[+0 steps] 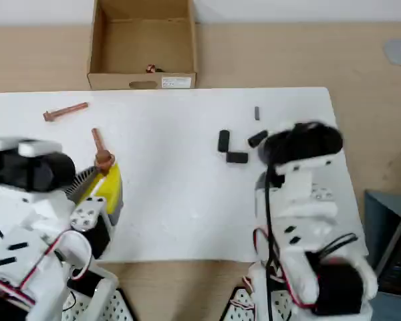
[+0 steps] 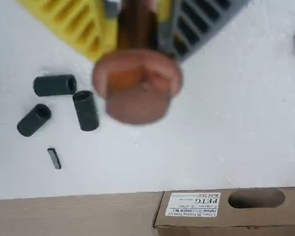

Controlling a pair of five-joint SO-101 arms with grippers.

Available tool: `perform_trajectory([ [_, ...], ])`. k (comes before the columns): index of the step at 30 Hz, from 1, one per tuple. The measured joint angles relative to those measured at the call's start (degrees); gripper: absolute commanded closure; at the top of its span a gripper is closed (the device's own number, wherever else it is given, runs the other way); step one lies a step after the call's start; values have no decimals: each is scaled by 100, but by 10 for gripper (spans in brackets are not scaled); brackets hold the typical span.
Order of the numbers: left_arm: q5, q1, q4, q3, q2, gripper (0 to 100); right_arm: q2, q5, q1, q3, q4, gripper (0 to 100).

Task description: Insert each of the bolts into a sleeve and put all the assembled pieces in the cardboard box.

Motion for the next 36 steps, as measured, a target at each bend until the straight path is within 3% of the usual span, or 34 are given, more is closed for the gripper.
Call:
perform_trajectory([
  [8,686,0,-800,1820,-1468,998,-1530,0,-905,1240,-440,989],
  [13,1152,0,-1512,2057,-1495,998,-2251,0,-1635,1899,-765,989],
  [23,1890,18,-2927,2409,-1495,998,-2286,-18,-2998,2541,-914,989],
  [31,2382,949,-3138,2418,-1486,998,-2286,-18,-3446,2681,-1240,989],
  [36,2391,1169,-3138,2418,-1486,998,-2286,-18,-3552,2752,-1538,989],
])
